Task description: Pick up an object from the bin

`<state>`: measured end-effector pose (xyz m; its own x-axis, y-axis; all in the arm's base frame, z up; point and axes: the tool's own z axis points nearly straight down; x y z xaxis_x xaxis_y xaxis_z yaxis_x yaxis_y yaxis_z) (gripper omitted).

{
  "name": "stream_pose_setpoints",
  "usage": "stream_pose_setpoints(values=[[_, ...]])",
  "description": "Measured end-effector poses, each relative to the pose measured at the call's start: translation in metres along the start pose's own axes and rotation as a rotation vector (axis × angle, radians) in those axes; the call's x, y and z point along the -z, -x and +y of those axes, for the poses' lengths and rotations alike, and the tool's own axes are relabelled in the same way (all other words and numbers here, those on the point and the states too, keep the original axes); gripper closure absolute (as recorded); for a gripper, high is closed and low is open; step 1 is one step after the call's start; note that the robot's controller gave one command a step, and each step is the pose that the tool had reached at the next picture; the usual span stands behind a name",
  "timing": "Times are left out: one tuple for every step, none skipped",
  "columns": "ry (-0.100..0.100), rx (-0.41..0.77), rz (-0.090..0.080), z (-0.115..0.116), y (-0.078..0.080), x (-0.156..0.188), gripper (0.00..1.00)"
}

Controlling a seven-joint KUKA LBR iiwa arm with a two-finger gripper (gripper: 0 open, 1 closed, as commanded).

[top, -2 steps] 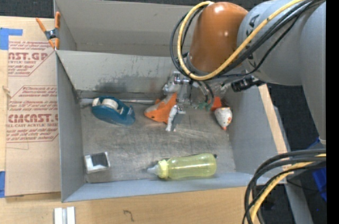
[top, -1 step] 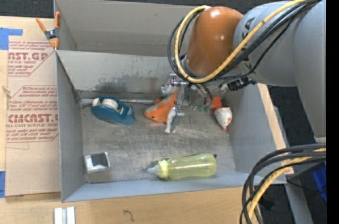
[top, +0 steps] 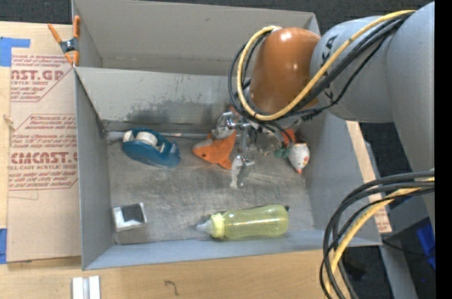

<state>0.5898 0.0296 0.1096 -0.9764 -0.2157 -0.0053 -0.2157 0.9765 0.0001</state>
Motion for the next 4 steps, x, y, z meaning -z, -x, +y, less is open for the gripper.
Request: stream_pose_setpoints(values=[[0.0, -0.092, -0.006, -0.008, -0.009, -0.02, 0.0], [-0.002, -0.088, -0.001, 0.0, 0.004, -0.033, 1.0], [-0.002, -0.088, -0.002, 0.0, 0.004, -0.033, 1.0], [0.0, -0.09, 0.01, 0.006, 0.001, 0.001, 1.0]])
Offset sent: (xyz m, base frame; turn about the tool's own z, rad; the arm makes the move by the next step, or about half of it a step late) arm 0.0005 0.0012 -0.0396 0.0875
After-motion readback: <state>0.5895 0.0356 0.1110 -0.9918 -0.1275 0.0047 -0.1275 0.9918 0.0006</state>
